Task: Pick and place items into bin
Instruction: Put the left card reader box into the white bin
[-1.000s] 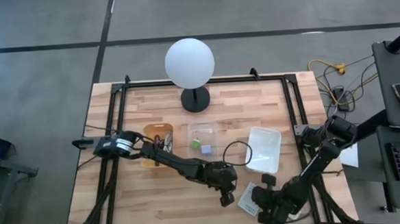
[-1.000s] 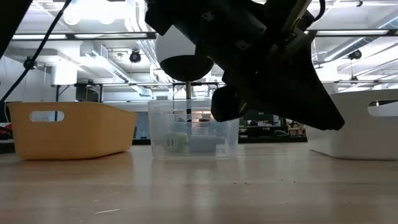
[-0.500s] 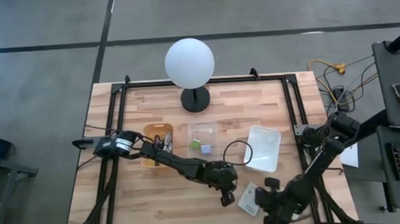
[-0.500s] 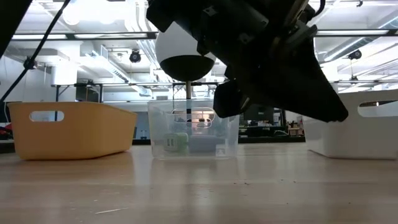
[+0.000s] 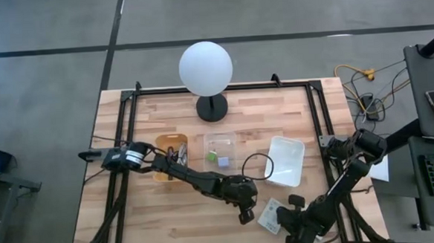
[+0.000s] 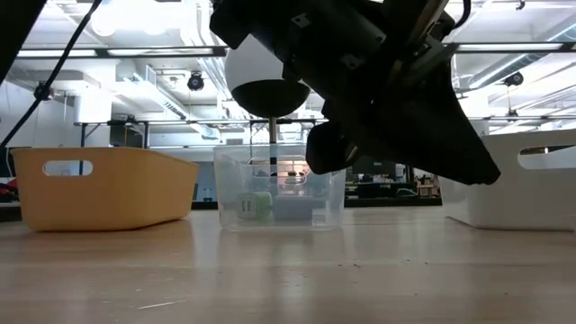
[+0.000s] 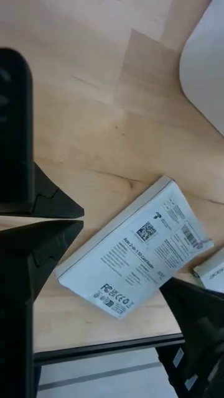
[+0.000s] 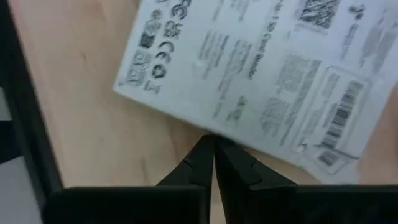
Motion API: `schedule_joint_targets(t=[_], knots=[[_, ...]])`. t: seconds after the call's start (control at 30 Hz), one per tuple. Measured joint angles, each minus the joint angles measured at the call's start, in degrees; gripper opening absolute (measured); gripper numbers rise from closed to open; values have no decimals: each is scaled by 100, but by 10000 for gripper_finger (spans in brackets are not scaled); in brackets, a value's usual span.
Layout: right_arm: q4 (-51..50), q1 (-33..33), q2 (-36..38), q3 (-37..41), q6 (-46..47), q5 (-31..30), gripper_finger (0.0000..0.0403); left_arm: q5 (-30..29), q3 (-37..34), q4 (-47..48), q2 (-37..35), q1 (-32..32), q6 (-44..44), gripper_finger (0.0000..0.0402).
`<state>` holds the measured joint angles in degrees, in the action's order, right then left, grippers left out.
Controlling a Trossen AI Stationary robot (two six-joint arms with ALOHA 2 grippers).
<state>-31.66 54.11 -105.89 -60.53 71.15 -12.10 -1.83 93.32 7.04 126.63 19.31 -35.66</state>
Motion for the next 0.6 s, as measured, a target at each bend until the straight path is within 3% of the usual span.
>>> schedule_joint_targets(t=[0.27,0.6], knots=[[-878,-33,42,13,110,-344,9,-12,-103,1,0,3,-4,0],[-196,-631,8,59,-887,-493,9,35,-135,82,11,-10,-27,0]])
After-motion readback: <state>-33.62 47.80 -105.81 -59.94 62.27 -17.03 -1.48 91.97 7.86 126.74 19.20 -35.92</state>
